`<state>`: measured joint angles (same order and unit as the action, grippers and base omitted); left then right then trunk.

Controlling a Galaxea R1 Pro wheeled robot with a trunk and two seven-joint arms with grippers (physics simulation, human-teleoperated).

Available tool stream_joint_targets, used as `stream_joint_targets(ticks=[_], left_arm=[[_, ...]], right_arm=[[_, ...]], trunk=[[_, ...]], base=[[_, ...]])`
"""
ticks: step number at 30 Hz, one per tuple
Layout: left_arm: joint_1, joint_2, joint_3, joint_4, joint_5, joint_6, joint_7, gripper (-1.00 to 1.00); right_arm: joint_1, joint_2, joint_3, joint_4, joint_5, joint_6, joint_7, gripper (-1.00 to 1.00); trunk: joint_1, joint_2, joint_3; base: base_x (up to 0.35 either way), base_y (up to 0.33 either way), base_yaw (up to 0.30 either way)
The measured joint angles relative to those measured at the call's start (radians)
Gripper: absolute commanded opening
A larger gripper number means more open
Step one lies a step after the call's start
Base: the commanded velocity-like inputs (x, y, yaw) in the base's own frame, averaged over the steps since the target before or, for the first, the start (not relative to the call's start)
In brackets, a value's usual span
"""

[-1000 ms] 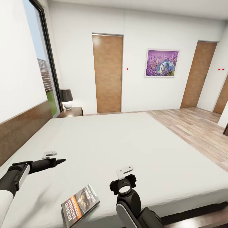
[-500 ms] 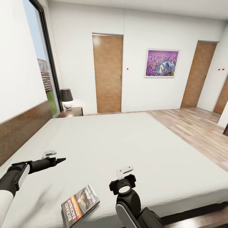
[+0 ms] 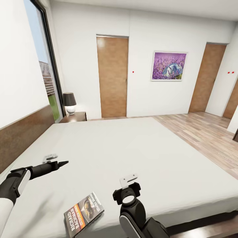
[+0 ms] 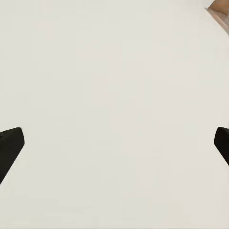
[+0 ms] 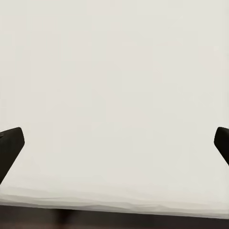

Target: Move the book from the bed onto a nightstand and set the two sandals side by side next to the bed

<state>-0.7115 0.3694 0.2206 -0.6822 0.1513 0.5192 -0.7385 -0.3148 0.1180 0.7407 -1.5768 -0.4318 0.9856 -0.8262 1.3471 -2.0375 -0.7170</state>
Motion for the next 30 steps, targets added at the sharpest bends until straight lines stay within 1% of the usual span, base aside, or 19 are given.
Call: stream_joint_targets(ticks=[4,5,6,7,8,12,16,17,18,24,30], left_arm=[[0.000,-0.002,0.000,0.000,0.009,0.002,0.083,1.00],[0.000,-0.002,0.000,0.000,0.009,0.002,0.084,1.00],[0.000,-0.003,0.000,0.000,0.011,0.003,0.120,1.00],[0.000,-0.003,0.000,0.000,0.011,0.003,0.137,1.00],[0.000,-0.003,0.000,0.000,0.012,0.003,0.137,1.00],[0.000,-0.005,0.000,0.001,0.013,0.005,0.183,1.00],[0.000,-0.006,-0.001,0.001,0.013,0.008,0.210,1.00],[0.000,-0.007,-0.001,0.001,0.013,0.009,0.241,1.00],[0.000,-0.007,-0.001,0.001,0.014,0.009,0.251,1.00],[-0.001,-0.008,-0.001,0.000,0.016,0.010,0.277,1.00],[0.000,-0.009,-0.001,-0.003,0.018,0.011,0.285,1.00]], right_arm=[[0.000,-0.001,0.001,-0.002,0.000,0.000,-0.001,1.00],[0.000,-0.001,0.001,-0.002,0.000,0.000,-0.001,1.00],[0.000,-0.001,0.001,-0.003,0.000,0.000,-0.001,1.00],[0.000,-0.001,0.001,-0.004,0.000,0.000,-0.001,1.00],[0.000,-0.001,0.001,-0.004,0.000,0.000,-0.001,1.00],[0.000,-0.001,0.001,-0.005,0.000,0.000,-0.001,1.00],[0.000,-0.001,0.001,-0.005,0.000,0.000,-0.001,1.00],[0.000,-0.001,0.001,-0.005,0.000,0.000,-0.001,1.00],[0.000,-0.001,0.001,-0.005,0.000,0.000,-0.001,1.00],[0.000,-0.001,0.001,-0.006,0.000,0.000,-0.001,1.00],[0.000,-0.001,0.002,-0.006,0.000,0.000,-0.001,1.00]], trunk=[[0.000,0.000,0.000],[0.000,0.000,0.000],[0.000,0.000,0.000],[0.000,0.000,0.000],[0.000,0.000,0.000],[0.000,0.000,0.000],[0.000,0.000,0.000],[0.000,0.000,0.000],[0.000,0.000,0.000],[0.000,0.000,0.000],[0.000,0.000,0.000]], base=[[0.000,0.000,0.000],[0.000,0.000,0.000],[0.000,0.000,0.000],[0.000,0.000,0.000],[0.000,0.000,0.000],[0.000,0.000,0.000],[0.000,0.000,0.000],[0.000,0.000,0.000],[0.000,0.000,0.000],[0.000,0.000,0.000],[0.000,0.000,0.000]])
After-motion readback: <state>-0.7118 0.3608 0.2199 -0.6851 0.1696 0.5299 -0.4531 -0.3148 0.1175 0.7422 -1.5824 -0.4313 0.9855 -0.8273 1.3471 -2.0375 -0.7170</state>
